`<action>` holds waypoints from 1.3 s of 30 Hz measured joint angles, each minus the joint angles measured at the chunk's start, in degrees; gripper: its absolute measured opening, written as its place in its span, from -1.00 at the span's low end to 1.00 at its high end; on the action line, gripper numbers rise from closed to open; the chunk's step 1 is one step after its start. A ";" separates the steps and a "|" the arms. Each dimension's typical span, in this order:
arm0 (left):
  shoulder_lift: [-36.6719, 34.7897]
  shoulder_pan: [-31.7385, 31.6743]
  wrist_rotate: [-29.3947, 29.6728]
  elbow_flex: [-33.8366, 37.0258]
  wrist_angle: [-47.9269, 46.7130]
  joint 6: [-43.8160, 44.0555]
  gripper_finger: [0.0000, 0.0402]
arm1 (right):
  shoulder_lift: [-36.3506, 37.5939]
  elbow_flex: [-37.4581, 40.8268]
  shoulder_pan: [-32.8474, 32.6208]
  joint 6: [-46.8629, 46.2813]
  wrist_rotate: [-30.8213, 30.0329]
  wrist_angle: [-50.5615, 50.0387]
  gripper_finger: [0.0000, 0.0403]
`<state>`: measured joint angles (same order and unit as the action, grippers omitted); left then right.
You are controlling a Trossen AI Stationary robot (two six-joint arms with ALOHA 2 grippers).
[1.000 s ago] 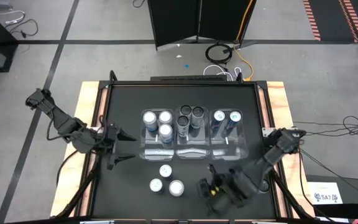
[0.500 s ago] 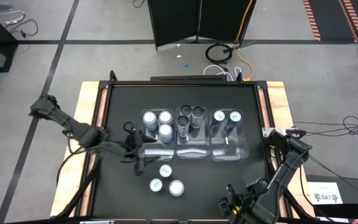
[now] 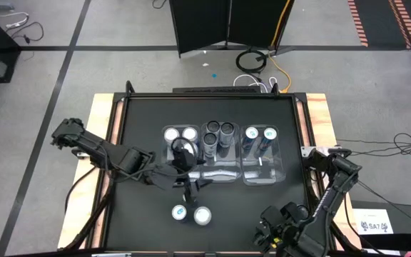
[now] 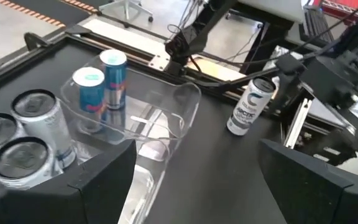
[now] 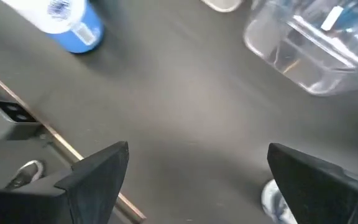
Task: Sort soda cans
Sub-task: Put the blue-white soda can into the left transparent bin
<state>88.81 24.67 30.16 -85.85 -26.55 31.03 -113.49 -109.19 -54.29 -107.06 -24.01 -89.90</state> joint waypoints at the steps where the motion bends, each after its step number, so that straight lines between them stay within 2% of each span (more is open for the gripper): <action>1: 0.59 0.11 -0.05 -0.34 -0.02 0.00 0.70 | 0.54 1.07 -0.39 -0.29 -0.17 -0.09 0.87; 9: 4.20 1.73 -1.87 -0.51 -0.16 -3.90 0.70 | 6.47 11.72 -2.81 -9.75 -0.09 0.54 0.87; 15: 5.64 1.70 -8.89 -0.50 0.07 -7.67 0.70 | 8.02 13.40 -2.25 -6.00 -0.17 1.47 0.87; 19: 6.51 1.52 -15.54 -0.50 -0.10 -7.45 0.70 | 8.02 13.40 -1.68 -2.88 -0.14 1.37 0.87; 24: 8.55 1.56 -19.43 -0.50 -0.09 -7.40 0.70 | 8.02 13.40 -1.54 -1.85 -0.05 1.37 0.87; 29: 11.40 1.54 -19.01 -0.48 1.53 -6.11 0.70 | 8.02 13.40 -1.54 -1.73 0.01 1.78 0.87; 39: 11.94 0.15 -17.90 -0.46 9.30 -5.86 0.70 | 8.02 13.40 -1.54 -1.75 0.11 4.38 0.87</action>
<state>100.75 24.82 12.25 -86.30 -17.25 25.17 -105.47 -95.79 -55.83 -108.81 -23.90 -85.51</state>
